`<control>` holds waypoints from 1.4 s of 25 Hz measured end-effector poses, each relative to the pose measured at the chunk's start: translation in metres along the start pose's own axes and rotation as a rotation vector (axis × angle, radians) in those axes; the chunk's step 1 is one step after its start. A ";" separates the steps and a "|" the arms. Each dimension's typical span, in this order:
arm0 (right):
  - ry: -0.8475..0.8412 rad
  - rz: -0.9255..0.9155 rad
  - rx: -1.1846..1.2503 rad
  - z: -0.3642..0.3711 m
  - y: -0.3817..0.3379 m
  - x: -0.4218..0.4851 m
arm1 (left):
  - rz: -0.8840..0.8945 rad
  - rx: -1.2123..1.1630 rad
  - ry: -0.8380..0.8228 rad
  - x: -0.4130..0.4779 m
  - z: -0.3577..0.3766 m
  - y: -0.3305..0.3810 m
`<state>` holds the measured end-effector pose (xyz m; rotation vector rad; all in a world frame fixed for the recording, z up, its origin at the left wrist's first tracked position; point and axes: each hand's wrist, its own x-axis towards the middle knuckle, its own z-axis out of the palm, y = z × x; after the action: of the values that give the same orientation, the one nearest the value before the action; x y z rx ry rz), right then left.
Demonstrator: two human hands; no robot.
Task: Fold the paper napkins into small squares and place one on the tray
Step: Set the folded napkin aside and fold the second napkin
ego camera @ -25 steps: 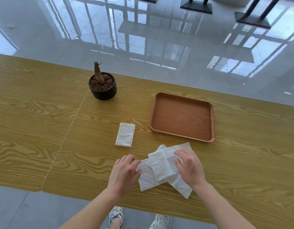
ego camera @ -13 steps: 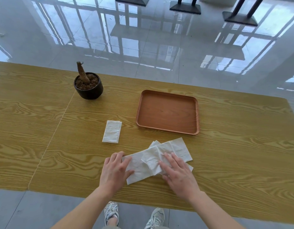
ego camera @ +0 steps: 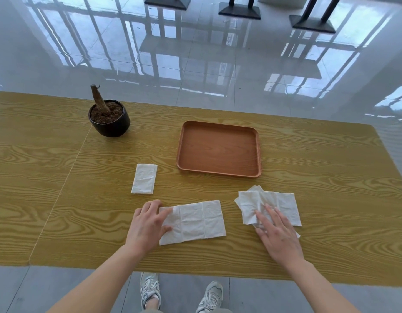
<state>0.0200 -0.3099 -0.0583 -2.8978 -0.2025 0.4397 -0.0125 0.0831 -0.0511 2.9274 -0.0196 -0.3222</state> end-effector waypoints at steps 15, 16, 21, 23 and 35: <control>0.043 -0.126 0.129 -0.004 -0.129 0.048 | -0.039 -0.017 0.054 -0.035 0.027 0.019; 0.025 -0.118 0.117 -0.003 -0.133 0.053 | -0.033 -0.013 0.051 -0.035 0.030 0.018; -0.009 -0.059 0.151 -0.001 -0.136 0.059 | -0.010 -0.020 0.025 -0.030 0.033 0.009; -0.031 -0.047 0.189 -0.001 -0.135 0.057 | -0.001 -0.016 0.016 -0.029 0.030 0.007; -0.183 0.299 0.913 -0.009 -0.127 0.041 | 0.111 -0.068 0.160 -0.052 0.043 0.025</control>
<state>0.0486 -0.1816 -0.0336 -1.9857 0.3322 0.6370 -0.0720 0.0519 -0.0760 2.8606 -0.1437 -0.0692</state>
